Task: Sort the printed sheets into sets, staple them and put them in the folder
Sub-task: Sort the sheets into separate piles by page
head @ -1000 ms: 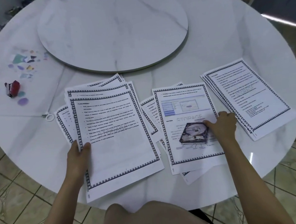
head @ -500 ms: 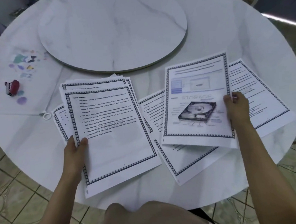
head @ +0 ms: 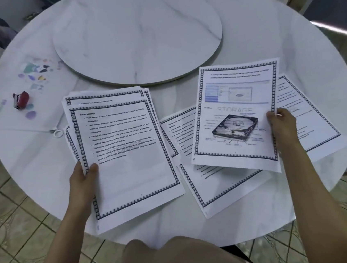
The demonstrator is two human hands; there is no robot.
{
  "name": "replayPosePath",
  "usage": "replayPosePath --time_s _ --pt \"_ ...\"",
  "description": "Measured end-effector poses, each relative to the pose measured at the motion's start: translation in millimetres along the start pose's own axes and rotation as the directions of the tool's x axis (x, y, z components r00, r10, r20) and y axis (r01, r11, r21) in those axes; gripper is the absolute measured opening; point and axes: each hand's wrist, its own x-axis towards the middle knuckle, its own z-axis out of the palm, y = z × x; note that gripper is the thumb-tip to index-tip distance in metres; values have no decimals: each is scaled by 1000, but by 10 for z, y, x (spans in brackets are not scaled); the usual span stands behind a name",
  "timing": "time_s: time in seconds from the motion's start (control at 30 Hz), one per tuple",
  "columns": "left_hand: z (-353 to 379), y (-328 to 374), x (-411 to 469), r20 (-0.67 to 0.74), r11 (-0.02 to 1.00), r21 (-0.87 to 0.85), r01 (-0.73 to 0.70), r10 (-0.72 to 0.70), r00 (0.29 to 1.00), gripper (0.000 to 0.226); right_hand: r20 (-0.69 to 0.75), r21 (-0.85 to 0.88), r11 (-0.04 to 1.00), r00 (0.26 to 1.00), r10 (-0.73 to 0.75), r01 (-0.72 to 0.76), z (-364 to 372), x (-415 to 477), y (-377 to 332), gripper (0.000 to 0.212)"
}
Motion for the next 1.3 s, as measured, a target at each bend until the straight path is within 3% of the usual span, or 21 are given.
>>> replayPosePath --time_s 0.53,1.0,1.3 --pt "-753 567 186 -181 975 -136 -175 150 972 24 251 8 1000 968 -21 20 1029 -542 -170 27" --pt "-1043 425 205 -135 969 -208 -133 107 985 22 465 -98 982 880 -96 159 1865 -1232 -458 25" --pt "-985 311 261 -80 976 -190 -110 96 992 19 448 -163 956 882 -147 242 1578 -1108 -361 12"
